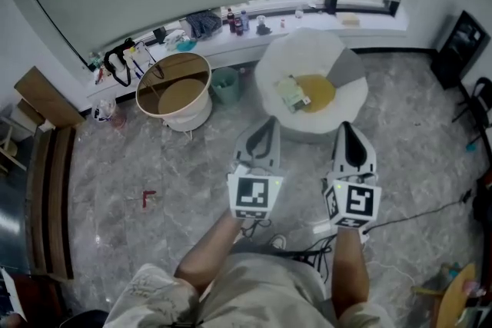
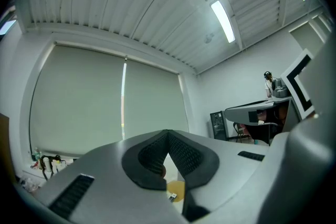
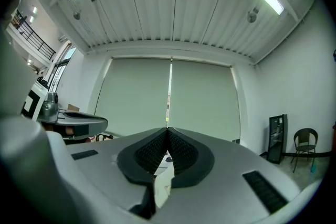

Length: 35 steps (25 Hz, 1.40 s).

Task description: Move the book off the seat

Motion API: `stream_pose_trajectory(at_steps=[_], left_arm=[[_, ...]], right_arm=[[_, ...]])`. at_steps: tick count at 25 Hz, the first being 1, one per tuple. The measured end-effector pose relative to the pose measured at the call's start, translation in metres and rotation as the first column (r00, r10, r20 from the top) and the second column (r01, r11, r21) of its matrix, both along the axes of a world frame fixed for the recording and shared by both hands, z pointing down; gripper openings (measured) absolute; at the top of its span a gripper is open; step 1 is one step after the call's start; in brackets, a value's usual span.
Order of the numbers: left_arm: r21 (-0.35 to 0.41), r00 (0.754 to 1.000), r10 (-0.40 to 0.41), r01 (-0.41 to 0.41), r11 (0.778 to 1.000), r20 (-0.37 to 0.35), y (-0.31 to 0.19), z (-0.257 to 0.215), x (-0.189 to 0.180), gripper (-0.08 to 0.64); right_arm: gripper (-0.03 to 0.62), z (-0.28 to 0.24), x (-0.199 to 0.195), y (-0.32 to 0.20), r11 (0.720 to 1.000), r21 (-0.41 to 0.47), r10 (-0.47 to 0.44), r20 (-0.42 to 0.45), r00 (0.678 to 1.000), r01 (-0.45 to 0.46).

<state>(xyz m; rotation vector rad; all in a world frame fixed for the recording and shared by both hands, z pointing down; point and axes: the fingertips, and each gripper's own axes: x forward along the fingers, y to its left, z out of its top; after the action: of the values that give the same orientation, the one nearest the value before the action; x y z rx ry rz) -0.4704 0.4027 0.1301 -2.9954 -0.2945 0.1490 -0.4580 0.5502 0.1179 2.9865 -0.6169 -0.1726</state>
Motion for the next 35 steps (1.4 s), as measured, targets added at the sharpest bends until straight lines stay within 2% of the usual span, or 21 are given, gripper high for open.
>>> stream_pose_trajectory(at_steps=[5, 12, 18, 26, 35], left_arm=[[0.0, 1.0, -0.013, 0.013, 1.0, 0.014, 0.004, 0.008, 0.014, 0.002], [-0.002, 0.999, -0.014, 0.014, 1.0, 0.032, -0.006, 0.02, 0.058, 0.002], [-0.015, 1.0, -0.012, 0.013, 1.0, 0.023, -0.038, 0.026, 0.117, 0.002], [-0.04, 1.0, 0.01, -0.01, 0.999, 0.014, -0.095, 0.022, 0.199, 0.002], [-0.053, 0.999, 0.036, -0.034, 0.998, 0.027, -0.127, 0.031, 0.268, 0.002]], right_arm=[[0.005, 0.009, 0.014, 0.007, 1.0, 0.008, -0.009, 0.011, 1.0, 0.009], [0.005, 0.021, 0.062, -0.007, 1.0, 0.007, -0.018, 0.033, 0.999, 0.018], [0.005, 0.029, 0.122, -0.044, 1.0, -0.008, -0.024, 0.041, 0.999, 0.025], [0.005, 0.021, 0.202, -0.097, 0.999, -0.026, 0.026, 0.047, 0.999, -0.025], [0.005, 0.027, 0.263, -0.12, 0.997, -0.024, 0.072, 0.048, 0.996, -0.07]])
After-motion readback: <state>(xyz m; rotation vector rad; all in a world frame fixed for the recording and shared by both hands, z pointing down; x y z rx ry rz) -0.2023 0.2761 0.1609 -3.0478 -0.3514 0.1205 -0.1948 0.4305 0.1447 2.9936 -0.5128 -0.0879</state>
